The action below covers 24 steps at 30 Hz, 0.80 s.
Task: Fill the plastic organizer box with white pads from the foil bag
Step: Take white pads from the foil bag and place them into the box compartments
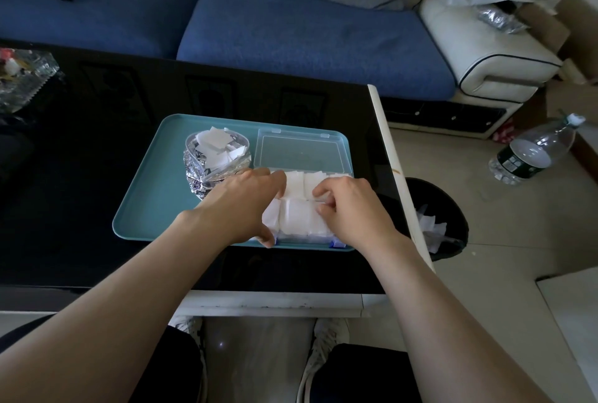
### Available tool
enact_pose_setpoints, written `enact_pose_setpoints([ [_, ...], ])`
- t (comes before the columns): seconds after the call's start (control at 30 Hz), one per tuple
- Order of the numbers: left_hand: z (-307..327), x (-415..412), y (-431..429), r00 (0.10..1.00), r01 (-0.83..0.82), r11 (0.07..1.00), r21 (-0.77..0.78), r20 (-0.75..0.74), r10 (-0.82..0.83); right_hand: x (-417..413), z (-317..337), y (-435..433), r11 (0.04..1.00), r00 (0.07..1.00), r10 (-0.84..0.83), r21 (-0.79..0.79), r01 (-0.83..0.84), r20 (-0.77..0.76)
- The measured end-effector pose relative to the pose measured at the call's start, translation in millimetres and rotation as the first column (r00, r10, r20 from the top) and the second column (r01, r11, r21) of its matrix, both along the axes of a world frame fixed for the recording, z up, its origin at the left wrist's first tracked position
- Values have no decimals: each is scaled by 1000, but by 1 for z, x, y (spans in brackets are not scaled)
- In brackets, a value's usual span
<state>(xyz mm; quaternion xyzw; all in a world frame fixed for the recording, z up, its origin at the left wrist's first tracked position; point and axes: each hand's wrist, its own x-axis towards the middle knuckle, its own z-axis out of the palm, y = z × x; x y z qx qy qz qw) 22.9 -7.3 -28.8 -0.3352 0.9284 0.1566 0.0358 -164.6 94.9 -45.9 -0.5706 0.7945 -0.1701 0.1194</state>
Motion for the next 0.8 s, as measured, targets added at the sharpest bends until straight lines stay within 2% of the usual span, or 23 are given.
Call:
enact_pose_setpoints([
  [0.1, 1, -2, 1, 999, 9, 999, -41, 37, -8, 1, 5, 0, 1000, 998, 19, 2, -18, -53],
  [0.23, -2, 2, -3, 997, 28, 1000, -13, 70, -27, 1, 11, 4, 991, 995, 95, 90, -95, 9],
  [0.33, 0, 3, -4, 997, 49, 999, 22, 56, -50, 1, 9, 5, 982, 993, 118, 148, -115, -12],
  [0.5, 4, -1, -3, 997, 70, 998, -7, 16, -69, 4, 6, -1, 978, 994, 91, 192, -78, -58],
  [0.57, 4, -4, -1, 996, 35, 999, -14, -83, -36, 7, 4, -3, 985, 993, 75, 161, -60, -91],
  [0.63, 3, -6, 1, 986, 4, 1000, -4, -168, -4, 11, 3, -6, 995, 997, 63, 76, -59, -52],
  [0.7, 2, -7, 1, 981, -9, 1000, 1, -194, 9, 15, 3, -8, 995, 996, 94, 18, -94, 9],
  [0.8, -1, -6, -2, 983, -2, 1000, 21, -186, 6, 19, -5, -10, 987, 987, 157, 27, -158, 25],
])
